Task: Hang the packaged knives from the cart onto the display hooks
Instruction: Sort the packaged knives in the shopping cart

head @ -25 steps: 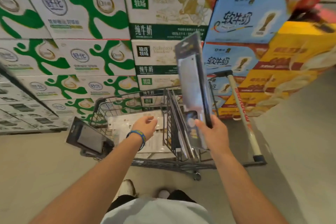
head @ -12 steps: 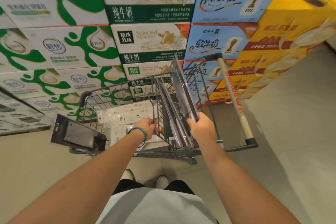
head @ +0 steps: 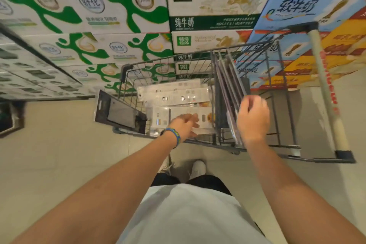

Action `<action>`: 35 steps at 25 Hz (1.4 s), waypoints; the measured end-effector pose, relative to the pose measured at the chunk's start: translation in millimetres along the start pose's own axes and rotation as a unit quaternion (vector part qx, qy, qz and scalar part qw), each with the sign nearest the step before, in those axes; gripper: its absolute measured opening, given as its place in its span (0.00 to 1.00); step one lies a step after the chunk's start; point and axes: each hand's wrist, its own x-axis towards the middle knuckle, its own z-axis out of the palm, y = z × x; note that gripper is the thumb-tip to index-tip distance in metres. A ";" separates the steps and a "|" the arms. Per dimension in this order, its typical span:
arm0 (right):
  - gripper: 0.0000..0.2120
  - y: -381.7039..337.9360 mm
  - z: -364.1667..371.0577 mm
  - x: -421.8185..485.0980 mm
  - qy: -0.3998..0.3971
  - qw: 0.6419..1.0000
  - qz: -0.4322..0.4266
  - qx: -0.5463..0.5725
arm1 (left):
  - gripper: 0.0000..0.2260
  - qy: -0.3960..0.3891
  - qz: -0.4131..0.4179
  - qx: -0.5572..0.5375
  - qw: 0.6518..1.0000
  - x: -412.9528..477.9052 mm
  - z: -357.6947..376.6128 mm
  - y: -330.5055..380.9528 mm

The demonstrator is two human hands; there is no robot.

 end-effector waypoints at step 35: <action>0.12 -34.8 339.5 5.4 -0.344 0.886 -0.028 -0.311 | 0.16 -0.009 0.142 0.487 0.862 108.7 -143.8 -149.2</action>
